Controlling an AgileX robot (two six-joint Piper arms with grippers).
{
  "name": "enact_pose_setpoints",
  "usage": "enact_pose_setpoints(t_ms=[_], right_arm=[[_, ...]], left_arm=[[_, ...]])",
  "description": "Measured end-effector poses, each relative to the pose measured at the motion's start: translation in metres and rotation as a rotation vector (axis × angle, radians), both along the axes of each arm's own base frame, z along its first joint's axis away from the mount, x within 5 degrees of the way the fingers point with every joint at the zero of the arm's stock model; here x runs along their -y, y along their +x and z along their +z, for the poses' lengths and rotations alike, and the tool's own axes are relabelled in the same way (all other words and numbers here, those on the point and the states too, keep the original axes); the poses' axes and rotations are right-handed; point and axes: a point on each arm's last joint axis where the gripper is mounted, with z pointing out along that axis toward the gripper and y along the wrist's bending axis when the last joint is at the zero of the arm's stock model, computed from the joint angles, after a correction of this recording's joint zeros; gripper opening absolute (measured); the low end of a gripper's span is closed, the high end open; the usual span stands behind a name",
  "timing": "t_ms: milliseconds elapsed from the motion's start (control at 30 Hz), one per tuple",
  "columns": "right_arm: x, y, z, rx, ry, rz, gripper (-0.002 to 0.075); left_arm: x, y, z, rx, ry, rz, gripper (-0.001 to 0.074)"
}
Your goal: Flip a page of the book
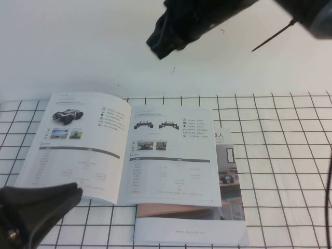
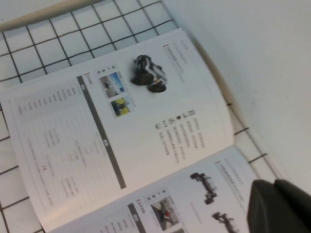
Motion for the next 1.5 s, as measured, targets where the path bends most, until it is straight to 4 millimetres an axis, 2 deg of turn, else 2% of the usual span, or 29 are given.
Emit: enact_pose_setpoints(t_ms=[133, 333, 433, 600, 700, 800, 1033, 1200, 1333, 1500], right_arm=[[0.030, -0.033, 0.058, 0.088, -0.020, -0.061, -0.0002], [0.077, -0.091, 0.124, 0.195, -0.038, -0.137, -0.0002], [0.100, -0.123, 0.149, 0.243, -0.021, -0.165, -0.0002], [0.137, -0.176, 0.166, 0.289, 0.005, -0.211, -0.0002], [0.154, -0.200, 0.159, 0.296, 0.025, -0.250, -0.0002], [0.169, -0.223, 0.141, 0.302, 0.059, -0.277, -0.0002], [0.202, -0.283, 0.081, 0.296, 0.137, -0.277, -0.0002], [0.223, -0.317, 0.037, 0.291, 0.198, -0.307, -0.0002], [0.227, -0.324, 0.007, 0.279, 0.236, -0.320, -0.0002], [0.225, -0.321, -0.009, 0.253, 0.248, -0.331, -0.0002]], left_arm=[[-0.007, -0.014, -0.004, -0.067, 0.011, 0.026, -0.0003], [-0.012, -0.035, -0.008, -0.135, 0.022, -0.005, -0.0003], [-0.014, -0.045, -0.010, -0.156, 0.034, -0.030, -0.0003], [-0.015, -0.054, -0.012, -0.176, 0.036, -0.047, -0.0003], [-0.016, -0.054, -0.012, -0.181, 0.028, -0.043, -0.0003], [-0.016, -0.054, -0.012, -0.190, 0.024, -0.032, -0.0003], [-0.017, -0.053, -0.013, -0.196, 0.027, -0.017, -0.0003], [-0.017, -0.053, -0.013, -0.196, 0.027, -0.017, -0.0003], [-0.017, -0.053, -0.012, -0.191, 0.024, -0.014, -0.0003], [-0.017, -0.053, -0.012, -0.188, 0.021, -0.012, -0.0003]])
